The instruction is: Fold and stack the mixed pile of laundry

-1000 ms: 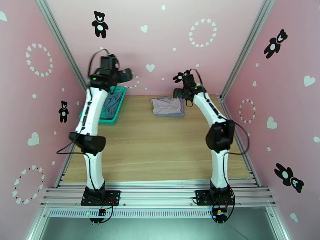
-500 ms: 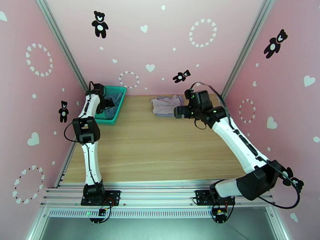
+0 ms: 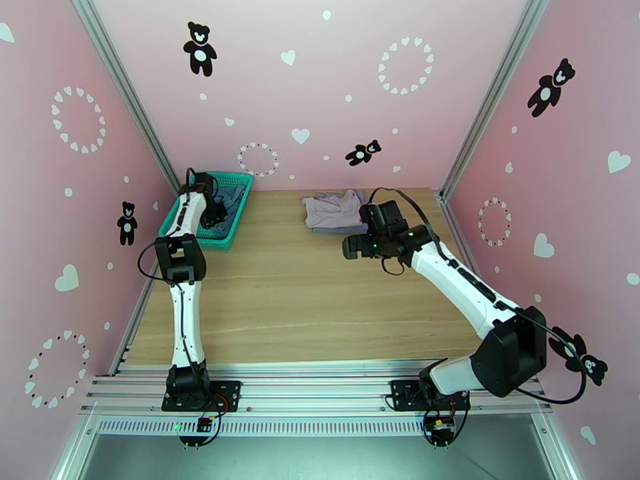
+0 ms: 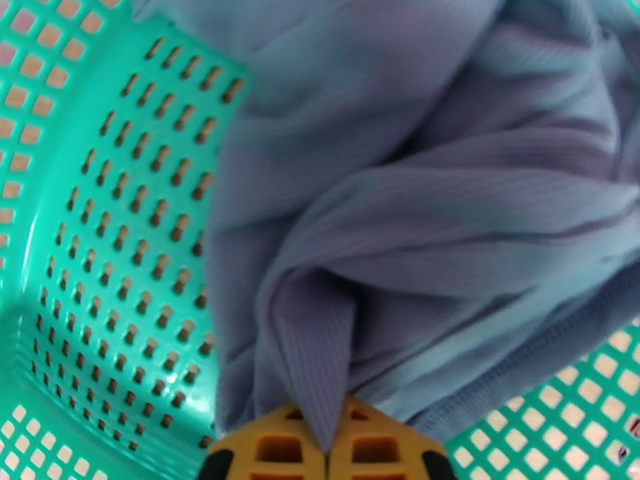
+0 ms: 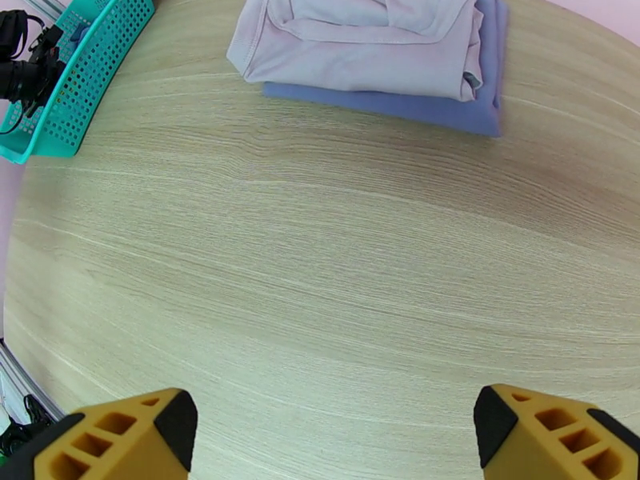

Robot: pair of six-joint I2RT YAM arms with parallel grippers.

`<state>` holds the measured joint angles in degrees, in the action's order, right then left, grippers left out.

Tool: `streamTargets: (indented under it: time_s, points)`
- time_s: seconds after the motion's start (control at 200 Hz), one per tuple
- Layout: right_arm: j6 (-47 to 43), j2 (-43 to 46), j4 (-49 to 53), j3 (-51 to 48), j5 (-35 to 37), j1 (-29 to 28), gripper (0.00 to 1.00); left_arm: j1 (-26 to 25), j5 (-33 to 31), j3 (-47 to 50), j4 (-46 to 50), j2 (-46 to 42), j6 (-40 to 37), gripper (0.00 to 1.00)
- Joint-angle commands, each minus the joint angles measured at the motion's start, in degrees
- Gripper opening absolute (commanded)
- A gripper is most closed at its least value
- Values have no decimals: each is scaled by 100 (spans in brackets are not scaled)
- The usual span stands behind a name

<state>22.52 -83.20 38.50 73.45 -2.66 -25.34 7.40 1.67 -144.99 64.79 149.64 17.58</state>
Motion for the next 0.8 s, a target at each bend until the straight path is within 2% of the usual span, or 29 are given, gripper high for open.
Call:
streamTargets:
  time_s: [0.0, 0.135, 0.37, 0.515, 0.656, 0.796]
  points:
    - [69, 58, -5, 308, 11, -32, 97, -127, 180, -499, -81, -885, -48, 0]
    - [158, 410, 52, 339, 28, -40, 97, -259, 262, -1003, 175, -1888, -19, 0]
    - [268, 1483, 287, -76, 206, -41, 97, -733, 931, -588, 620, -3886, 94, 0]
    - [303, 2168, 479, -402, 336, -41, 97, -1565, 1309, 365, 710, -4927, 119, 0]
    - [344, 2686, 626, -770, 302, -41, 97, -2612, 1141, 1312, 622, -5684, 240, 0]
    - [363, 3140, 727, -1211, 274, -41, 97, -3349, 845, 2280, 325, -6213, 479, 0]
